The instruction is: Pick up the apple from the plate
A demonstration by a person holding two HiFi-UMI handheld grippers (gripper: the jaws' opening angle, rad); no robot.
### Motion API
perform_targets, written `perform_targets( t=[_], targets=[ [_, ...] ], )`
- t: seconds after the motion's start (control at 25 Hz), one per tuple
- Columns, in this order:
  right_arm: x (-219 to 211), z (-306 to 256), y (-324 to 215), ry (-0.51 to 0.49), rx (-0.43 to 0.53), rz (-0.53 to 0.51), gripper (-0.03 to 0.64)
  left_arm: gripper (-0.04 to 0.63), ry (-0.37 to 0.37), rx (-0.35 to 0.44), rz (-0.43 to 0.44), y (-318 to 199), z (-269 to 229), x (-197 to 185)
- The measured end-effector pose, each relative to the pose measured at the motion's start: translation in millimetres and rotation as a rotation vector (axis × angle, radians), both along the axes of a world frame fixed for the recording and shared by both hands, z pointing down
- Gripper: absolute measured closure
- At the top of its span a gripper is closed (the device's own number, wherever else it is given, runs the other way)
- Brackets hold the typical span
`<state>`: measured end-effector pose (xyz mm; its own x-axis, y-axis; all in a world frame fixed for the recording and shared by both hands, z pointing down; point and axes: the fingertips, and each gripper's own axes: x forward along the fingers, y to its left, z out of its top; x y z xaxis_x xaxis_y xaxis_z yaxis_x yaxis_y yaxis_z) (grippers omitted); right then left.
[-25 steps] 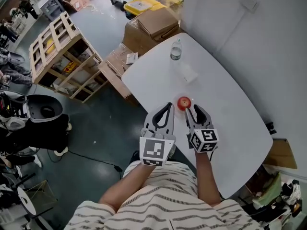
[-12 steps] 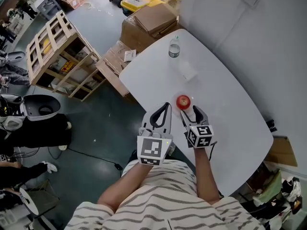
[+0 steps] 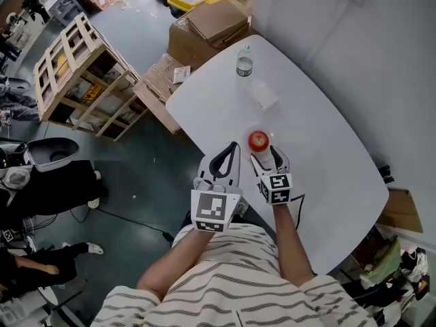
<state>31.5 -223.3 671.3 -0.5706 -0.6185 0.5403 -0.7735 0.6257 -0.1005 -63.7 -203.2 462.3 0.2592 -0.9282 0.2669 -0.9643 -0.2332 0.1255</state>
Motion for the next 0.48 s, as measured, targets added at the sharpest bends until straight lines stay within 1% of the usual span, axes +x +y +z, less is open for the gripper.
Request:
perform_targets(
  t=[0.12, 0.24, 0.28, 0.48],
  targets=[
    [1.7, 10.3, -4.8, 0.027, 0.006, 0.010, 0.318, 0.591, 0.005, -0.012, 0.011, -0.7, 3.5, 1.8],
    [9.4, 24.9, -11.7, 0.101, 0.020, 0.048, 0.318, 0.591, 0.005, -0.022, 0.021, -2.5, 6.5, 3.8],
    [10.2, 28.2, -12.2, 0.109, 0.021, 0.048, 0.319, 0.591, 0.005, -0.025, 0.023, -3.1, 7.1, 4.3],
    [5.1, 32.9, -10.5, 0.064, 0.015, 0.013, 0.318, 0.591, 0.002, -0.035, 0.029, -4.2, 10.3, 5.4]
  ],
)
